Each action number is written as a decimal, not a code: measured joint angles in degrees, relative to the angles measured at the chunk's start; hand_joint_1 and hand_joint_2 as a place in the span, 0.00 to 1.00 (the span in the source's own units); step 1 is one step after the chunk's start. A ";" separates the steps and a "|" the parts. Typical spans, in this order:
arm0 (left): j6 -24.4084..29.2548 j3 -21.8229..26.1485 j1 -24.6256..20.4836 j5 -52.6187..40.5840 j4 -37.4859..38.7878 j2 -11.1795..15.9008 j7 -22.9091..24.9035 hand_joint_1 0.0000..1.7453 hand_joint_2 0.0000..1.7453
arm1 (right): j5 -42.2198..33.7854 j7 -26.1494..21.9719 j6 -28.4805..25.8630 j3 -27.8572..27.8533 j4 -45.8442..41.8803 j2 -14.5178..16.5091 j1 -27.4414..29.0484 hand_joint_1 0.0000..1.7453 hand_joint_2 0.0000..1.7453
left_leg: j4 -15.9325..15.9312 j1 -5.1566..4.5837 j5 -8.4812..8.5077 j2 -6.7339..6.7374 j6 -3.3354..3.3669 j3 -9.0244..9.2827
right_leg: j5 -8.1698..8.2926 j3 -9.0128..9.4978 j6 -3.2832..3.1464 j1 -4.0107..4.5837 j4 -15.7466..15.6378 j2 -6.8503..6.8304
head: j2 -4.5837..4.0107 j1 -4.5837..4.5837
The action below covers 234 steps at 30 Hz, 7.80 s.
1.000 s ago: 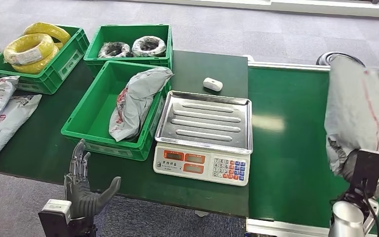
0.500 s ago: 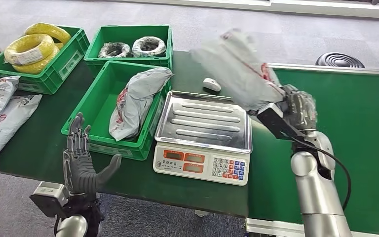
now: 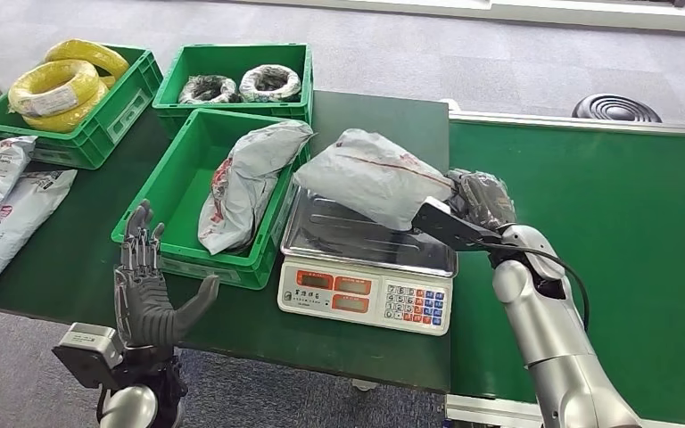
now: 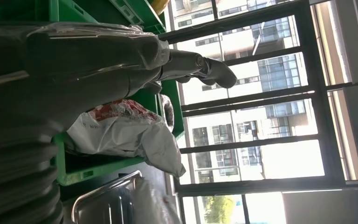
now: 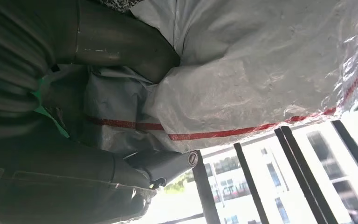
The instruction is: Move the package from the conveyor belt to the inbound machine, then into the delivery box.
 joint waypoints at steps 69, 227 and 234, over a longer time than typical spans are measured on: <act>-8.10 -56.49 -54.11 -6.40 59.01 -15.30 49.19 0.00 1.00 | -31.37 -15.94 -21.42 -15.95 -51.94 13.93 37.63 0.00 1.00 | 0.08 -0.02 0.02 -0.14 0.04 -0.16 | 0.08 -0.15 0.10 -0.04 -0.03 -0.10 | 0.00 0.00; 18.91 -34.41 -60.45 -29.72 51.59 -12.63 33.14 1.00 1.00 | -27.91 -10.51 -19.23 -13.56 -47.93 18.50 31.12 0.00 1.00 | 0.08 -0.02 0.05 -0.03 0.04 -0.12 | 0.10 -0.14 0.09 -0.03 0.00 -0.02 | 0.00 -0.01; 15.60 -16.37 -56.46 -37.75 39.56 -12.15 30.25 1.00 1.00 | -28.27 -10.52 -19.63 -13.73 -47.89 18.21 31.11 0.00 1.00 | 0.07 -0.01 0.06 0.04 0.04 -0.13 | 0.09 -0.13 0.09 -0.02 0.00 0.00 | 0.00 0.01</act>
